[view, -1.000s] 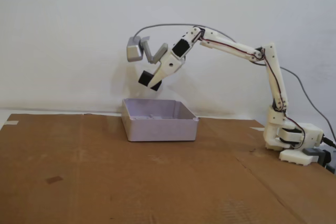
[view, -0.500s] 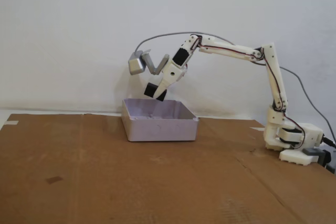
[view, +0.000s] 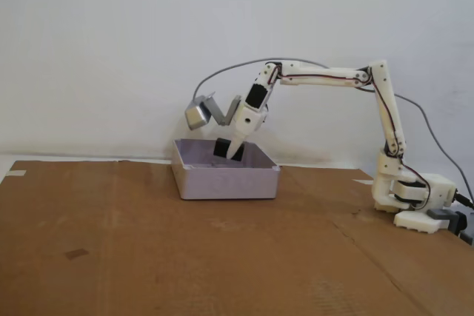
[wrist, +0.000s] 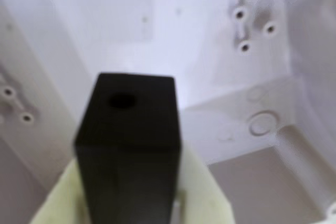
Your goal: Grasp a block and put it in the box.
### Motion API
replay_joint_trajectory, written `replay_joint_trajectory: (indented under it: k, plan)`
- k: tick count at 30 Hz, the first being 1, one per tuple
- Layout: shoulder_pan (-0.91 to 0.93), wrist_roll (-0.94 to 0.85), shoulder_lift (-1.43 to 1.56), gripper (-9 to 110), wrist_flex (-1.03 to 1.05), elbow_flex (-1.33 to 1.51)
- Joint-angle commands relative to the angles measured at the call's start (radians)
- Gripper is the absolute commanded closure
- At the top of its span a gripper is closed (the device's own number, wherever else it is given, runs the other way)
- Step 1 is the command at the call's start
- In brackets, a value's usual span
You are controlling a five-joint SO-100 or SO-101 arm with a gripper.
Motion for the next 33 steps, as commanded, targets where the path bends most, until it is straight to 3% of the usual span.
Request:
replay_joint_trajectory:
  k: [1, 33]
  plan:
    - [-0.002, 0.011, 0.193, 102, -0.029, -0.006]
    - [-0.017, 0.012, 0.114, 101, -0.034, 0.012]
